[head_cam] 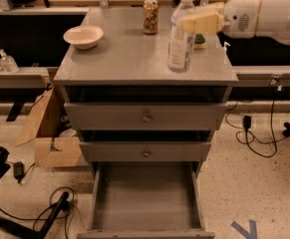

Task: Pick blue plastic bottle from bottom drawer and place on counter

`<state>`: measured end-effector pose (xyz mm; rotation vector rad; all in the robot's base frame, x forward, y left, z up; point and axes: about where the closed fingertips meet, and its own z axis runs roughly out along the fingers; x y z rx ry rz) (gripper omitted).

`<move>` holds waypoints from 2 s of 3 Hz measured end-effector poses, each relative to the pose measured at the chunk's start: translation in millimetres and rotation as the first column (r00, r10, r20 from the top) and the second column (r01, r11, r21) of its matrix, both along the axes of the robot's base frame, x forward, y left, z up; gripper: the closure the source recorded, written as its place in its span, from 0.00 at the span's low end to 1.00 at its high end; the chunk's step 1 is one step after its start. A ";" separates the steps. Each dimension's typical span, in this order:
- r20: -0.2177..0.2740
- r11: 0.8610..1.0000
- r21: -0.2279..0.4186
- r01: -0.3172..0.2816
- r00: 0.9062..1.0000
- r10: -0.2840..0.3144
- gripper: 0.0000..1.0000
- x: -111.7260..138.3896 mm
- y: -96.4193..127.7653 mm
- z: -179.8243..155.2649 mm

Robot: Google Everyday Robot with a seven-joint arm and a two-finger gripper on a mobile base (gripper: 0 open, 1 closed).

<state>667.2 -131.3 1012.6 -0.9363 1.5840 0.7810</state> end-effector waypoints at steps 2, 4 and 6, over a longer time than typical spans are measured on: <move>0.088 0.998 0.053 -0.014 0.996 0.010 1.00 87.0 55.3 6.4; 0.002 1.000 0.009 -0.027 1.000 0.027 1.00 126.3 91.7 -59.1; -0.032 0.999 0.021 -0.046 0.998 0.046 1.00 131.9 102.8 -75.4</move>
Offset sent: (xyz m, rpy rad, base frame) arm 0.1407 0.0794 -0.0005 0.0669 -0.1337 0.0142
